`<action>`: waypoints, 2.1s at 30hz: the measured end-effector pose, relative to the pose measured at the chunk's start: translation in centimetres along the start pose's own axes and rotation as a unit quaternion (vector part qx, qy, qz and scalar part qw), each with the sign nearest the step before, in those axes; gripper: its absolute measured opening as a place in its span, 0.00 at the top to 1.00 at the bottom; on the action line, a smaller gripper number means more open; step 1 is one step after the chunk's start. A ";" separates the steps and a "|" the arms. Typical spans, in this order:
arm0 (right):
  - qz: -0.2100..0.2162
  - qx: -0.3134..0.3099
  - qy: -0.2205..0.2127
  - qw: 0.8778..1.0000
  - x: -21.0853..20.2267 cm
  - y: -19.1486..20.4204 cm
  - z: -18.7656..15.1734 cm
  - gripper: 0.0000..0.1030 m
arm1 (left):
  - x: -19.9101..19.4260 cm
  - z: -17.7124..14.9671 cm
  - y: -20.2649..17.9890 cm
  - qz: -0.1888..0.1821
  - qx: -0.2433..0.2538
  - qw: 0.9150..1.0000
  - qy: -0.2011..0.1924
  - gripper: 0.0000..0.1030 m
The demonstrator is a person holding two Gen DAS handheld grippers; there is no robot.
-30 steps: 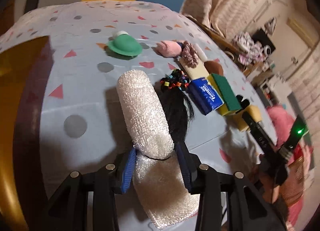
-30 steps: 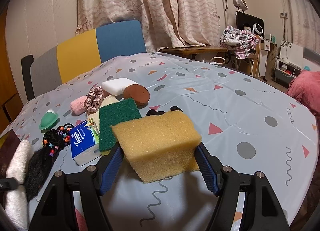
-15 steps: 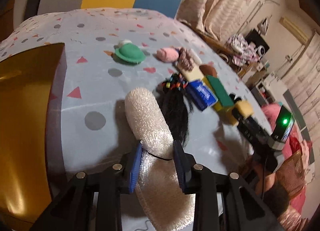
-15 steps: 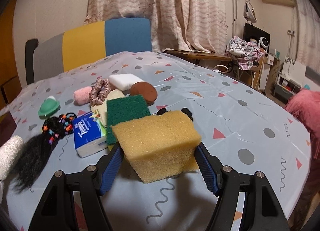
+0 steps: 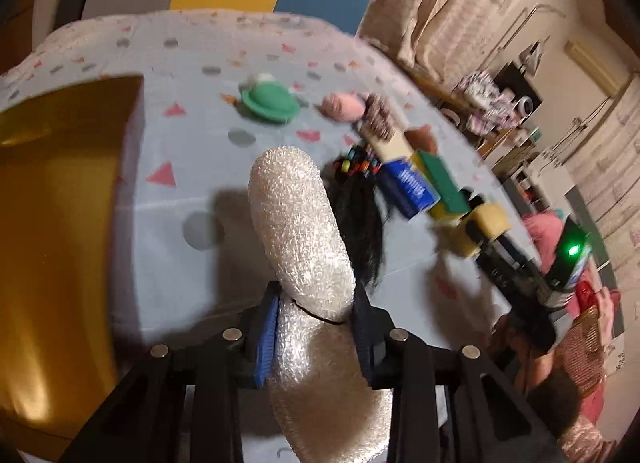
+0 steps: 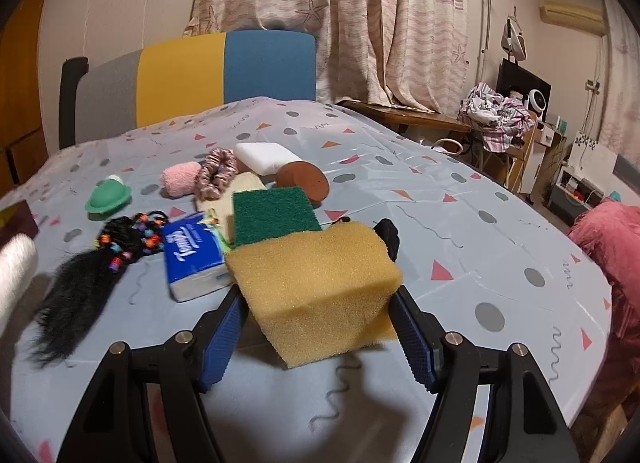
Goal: Organize rigid objects
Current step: 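Lift the white roll with the left gripper while the right carries the sponge toward the tray, then lower the white roll into the tray with the left gripper while the right releases the sponge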
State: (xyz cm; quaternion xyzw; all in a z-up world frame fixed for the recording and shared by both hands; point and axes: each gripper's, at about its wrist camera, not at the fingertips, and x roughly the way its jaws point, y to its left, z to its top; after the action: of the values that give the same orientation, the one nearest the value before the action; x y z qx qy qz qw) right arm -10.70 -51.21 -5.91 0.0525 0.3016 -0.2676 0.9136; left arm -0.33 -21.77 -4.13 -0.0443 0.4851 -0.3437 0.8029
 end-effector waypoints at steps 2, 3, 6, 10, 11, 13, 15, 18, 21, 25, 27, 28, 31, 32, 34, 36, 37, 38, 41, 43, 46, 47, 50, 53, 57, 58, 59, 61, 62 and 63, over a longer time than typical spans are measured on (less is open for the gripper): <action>0.011 0.008 -0.001 1.000 -1.0 0.5 0.2 0.30 | -1.7 0.4 0.2 -0.005 0.002 1.000 -0.020 0.68; 0.016 0.011 -0.003 1.000 -1.4 0.8 0.3 0.30 | -2.4 0.6 0.4 -0.002 0.005 1.000 -0.028 0.68; 0.049 0.021 -0.011 0.999 -3.0 2.5 1.2 0.30 | -4.5 1.7 2.2 0.015 -0.002 0.999 -0.051 0.68; 0.095 0.015 -0.019 0.995 -4.8 5.9 2.5 0.30 | -6.3 2.8 6.3 0.046 -0.032 0.996 -0.066 0.68; 0.112 0.008 -0.021 0.994 -5.4 7.2 2.9 0.30 | -6.7 3.1 7.7 0.055 -0.045 0.995 -0.066 0.68; 0.136 -0.004 -0.025 0.990 -6.3 9.4 3.5 0.30 | -7.0 3.8 10.6 0.075 -0.061 0.994 -0.058 0.68; 0.164 -0.017 -0.027 0.986 -7.2 11.7 4.0 0.30 | -7.2 4.4 12.9 0.095 -0.074 0.991 -0.052 0.68; 0.202 -0.039 -0.028 0.978 -8.4 15.2 4.7 0.30 | -7.4 5.3 16.5 0.117 -0.092 0.988 -0.038 0.68; 0.235 -0.055 -0.023 0.970 -9.4 18.3 5.2 0.30 | -7.5 5.7 19.7 0.126 -0.114 0.985 -0.023 0.68; 0.281 -0.070 -0.004 0.957 -10.5 22.3 5.6 0.30 | -7.3 6.2 22.6 0.154 -0.116 0.981 -0.007 0.68; 0.296 -0.078 0.002 0.952 -10.8 23.8 5.7 0.30 | -6.9 6.3 24.2 0.161 -0.129 0.979 0.003 0.68; 0.303 -0.083 0.006 0.949 -11.0 24.6 5.7 0.30 | -6.9 6.3 24.7 0.165 -0.132 0.977 0.004 0.68; 0.318 -0.101 0.010 0.943 -11.7 26.7 5.4 0.30 | -6.5 6.7 26.0 0.211 -0.125 0.969 0.011 0.65; 0.321 -0.107 0.012 0.941 -11.8 27.2 5.2 0.30 | -6.7 6.8 26.2 0.227 -0.121 0.966 0.008 0.60; 0.326 -0.118 0.019 0.938 -11.9 28.4 4.8 0.30 | -7.7 6.9 26.1 0.260 -0.112 0.959 -0.009 0.55; 0.329 -0.123 0.027 0.936 -11.8 29.0 4.6 0.30 | -8.8 6.8 25.8 0.292 -0.101 0.951 -0.023 0.46; 0.332 -0.125 0.035 0.934 -11.7 29.5 4.4 0.30 | -9.5 6.6 25.7 0.301 -0.099 0.948 -0.030 0.44; 0.335 -0.126 0.042 0.933 -11.5 29.9 4.4 0.30 | -10.0 6.3 25.6 0.297 -0.102 0.949 -0.037 0.43; 0.340 -0.131 0.061 0.929 -10.9 31.3 4.5 0.30 | -12.2 5.1 25.5 0.274 -0.132 0.950 -0.067 0.43; 0.342 -0.140 0.075 0.926 -10.5 32.7 4.5 0.30 | -13.6 3.6 25.3 0.232 -0.153 0.956 -0.093 0.43; 0.347 -0.152 0.096 0.920 -9.6 34.8 4.6 0.29 | -14.7 1.7 25.0 0.187 -0.179 0.959 -0.113 0.43; 0.348 -0.155 0.104 0.919 -9.2 35.5 4.6 0.29 | -14.8 1.2 24.6 0.179 -0.184 0.959 -0.116 0.43; 0.348 -0.155 0.134 0.915 -7.8 37.3 4.8 0.29 | -15.5 -0.8 23.5 0.169 -0.191 0.958 -0.133 0.43; 0.346 -0.147 0.171 0.911 -6.1 39.1 4.9 0.29 | -16.2 -2.2 22.8 0.183 -0.187 0.954 -0.145 0.43; 0.338 -0.147 0.204 0.907 -4.3 41.4 4.7 0.29 | -16.8 -3.0 22.7 0.194 -0.184 0.951 -0.156 0.43; 0.337 -0.149 0.207 0.906 -4.0 42.0 4.7 0.29 | -16.9 -3.1 22.9 0.195 -0.185 0.950 -0.158 0.43; 0.337 -0.151 0.209 0.906 -3.7 42.5 4.6 0.29 | -17.0 -3.3 23.0 0.194 -0.189 0.949 -0.160 0.43; 0.332 -0.153 0.214 0.906 -3.2 43.5 4.4 0.29 | -17.4 -3.7 23.4 0.194 -0.200 0.946 -0.164 0.43; 0.331 -0.152 0.217 0.906 -2.9 43.8 4.4 0.28 | -17.6 -3.9 23.7 0.195 -0.207 0.944 -0.166 0.43; 0.330 -0.150 0.218 0.906 -2.6 44.2 4.4 0.28 | -17.7 -4.1 23.9 0.195 -0.213 0.942 -0.169 0.43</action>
State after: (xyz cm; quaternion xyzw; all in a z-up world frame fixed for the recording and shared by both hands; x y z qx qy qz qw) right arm 12.82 -13.47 -3.73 0.0690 0.4955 0.1161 0.8580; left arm 3.35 8.04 -2.66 -0.1762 0.4037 -0.0565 0.8960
